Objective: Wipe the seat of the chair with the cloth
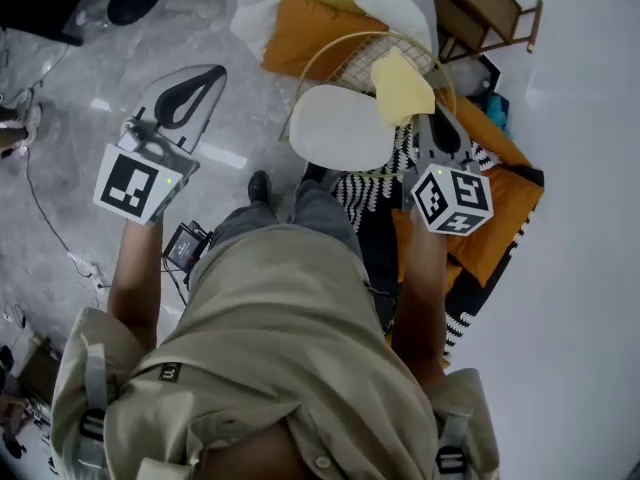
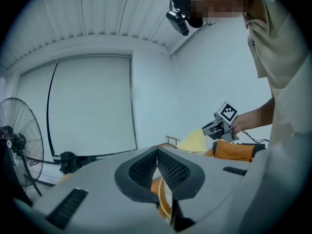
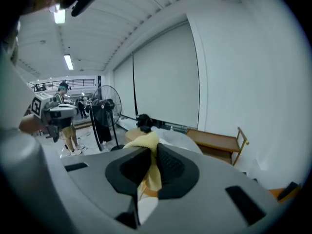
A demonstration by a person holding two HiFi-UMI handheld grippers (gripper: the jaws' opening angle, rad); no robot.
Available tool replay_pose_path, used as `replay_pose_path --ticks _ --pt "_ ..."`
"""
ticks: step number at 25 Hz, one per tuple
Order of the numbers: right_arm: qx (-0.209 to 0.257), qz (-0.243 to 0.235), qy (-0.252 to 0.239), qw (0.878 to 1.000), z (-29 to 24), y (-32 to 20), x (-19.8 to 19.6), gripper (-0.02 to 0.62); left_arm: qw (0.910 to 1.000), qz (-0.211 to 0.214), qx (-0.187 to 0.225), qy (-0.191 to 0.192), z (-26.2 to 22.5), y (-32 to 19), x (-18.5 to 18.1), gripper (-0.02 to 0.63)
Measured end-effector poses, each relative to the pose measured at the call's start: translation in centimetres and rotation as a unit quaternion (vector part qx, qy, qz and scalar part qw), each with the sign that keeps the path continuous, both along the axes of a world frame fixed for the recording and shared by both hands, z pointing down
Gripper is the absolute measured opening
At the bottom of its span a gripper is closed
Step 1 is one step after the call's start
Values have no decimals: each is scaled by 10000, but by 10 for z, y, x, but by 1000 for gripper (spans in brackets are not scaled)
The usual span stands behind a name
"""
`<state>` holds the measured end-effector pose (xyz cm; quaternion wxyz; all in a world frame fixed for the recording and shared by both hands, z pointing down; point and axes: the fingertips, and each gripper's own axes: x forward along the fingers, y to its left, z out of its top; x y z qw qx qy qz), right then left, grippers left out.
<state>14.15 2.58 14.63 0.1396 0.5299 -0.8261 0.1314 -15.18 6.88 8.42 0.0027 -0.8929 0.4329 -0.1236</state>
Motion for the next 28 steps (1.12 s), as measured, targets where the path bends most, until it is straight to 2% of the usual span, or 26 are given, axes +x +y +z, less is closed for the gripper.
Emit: replay_pose_path --ticks 3,8,12,17,21,24,28 --pt "500 120 -206 9985 -61 28 14 48 9992 214 349 -27 -31 19 11 17" --pt "1130 314 -619 9912 -138 75 33 48 9956 580 724 155 -72 45 23 17" --pt "1448 349 -546 9873 -177 104 36 40 9936 708 849 230 -89 61 21 17" --pt "1611 338 -642 9843 -203 128 34 40 9882 799 1115 686 -118 74 28 17" --pt "1656 306 -636 9837 -212 138 27 40 9881 819 1088 717 -118 84 22 17" --pt "1651 325 -600 9839 -214 144 25 40 9910 789 932 551 -103 88 12 17" --pt "1626 326 -561 9846 -215 154 24 40 9922 764 837 515 -95 95 9 17"
